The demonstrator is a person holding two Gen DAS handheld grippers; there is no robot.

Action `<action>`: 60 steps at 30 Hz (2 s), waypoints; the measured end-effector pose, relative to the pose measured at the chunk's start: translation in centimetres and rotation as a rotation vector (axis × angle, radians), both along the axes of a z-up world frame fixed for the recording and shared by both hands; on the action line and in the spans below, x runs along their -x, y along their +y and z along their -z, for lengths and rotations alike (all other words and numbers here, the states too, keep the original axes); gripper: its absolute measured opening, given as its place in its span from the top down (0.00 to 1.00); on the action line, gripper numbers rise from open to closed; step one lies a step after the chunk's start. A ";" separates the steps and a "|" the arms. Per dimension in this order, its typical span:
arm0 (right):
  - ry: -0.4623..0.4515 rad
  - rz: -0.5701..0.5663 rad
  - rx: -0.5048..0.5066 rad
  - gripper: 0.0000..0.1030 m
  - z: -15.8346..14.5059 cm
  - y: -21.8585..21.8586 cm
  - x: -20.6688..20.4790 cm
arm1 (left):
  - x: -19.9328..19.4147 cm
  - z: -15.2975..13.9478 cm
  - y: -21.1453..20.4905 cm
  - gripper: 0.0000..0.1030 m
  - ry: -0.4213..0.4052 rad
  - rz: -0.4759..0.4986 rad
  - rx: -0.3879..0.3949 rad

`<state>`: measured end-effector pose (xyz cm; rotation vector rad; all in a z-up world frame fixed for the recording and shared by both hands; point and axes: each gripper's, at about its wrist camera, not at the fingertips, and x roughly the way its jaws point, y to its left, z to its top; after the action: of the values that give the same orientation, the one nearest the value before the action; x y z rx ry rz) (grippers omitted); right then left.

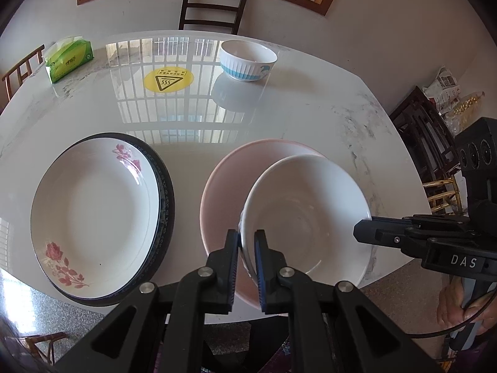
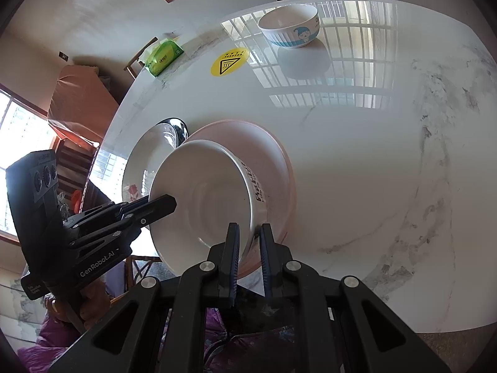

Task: Organize plates and bowls
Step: 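Carry the white pink-banded bowl over the pink bowl and lower it inside, then open the left gripper to release the bowl inside the pink bowl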

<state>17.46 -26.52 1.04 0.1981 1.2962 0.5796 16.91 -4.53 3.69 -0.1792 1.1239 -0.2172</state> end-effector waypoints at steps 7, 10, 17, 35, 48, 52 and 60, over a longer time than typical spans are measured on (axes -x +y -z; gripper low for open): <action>0.004 0.000 0.008 0.86 0.7 0.5 -0.2 | -0.3 0.6 0.1 0.90 -0.004 -0.002 -0.022; 0.007 -0.002 0.008 0.86 1.0 0.6 -0.3 | -0.4 0.6 0.1 0.90 -0.010 -0.002 -0.028; -0.001 -0.002 0.013 0.86 1.2 0.8 -0.4 | -0.4 0.6 -0.1 0.90 -0.035 0.000 -0.052; -0.045 0.014 -0.026 0.84 1.3 0.4 -0.4 | 0.0 0.5 -0.7 0.89 -0.145 0.019 -0.171; -0.081 0.020 -0.071 0.80 1.3 -0.3 0.0 | 0.2 0.3 -1.3 0.80 -0.232 0.067 -0.238; -0.081 0.022 -0.099 0.80 1.5 -0.6 -0.1 | 0.0 0.3 -1.3 0.80 -0.252 0.098 -0.237; -0.088 0.024 -0.140 0.80 1.6 -1.1 -0.1 | -1.0 0.2 0.0 0.60 -0.205 0.180 -0.066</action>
<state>17.61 -27.59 -0.60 0.3001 1.1676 0.6527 17.89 -4.54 3.53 0.0037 0.9419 -0.3505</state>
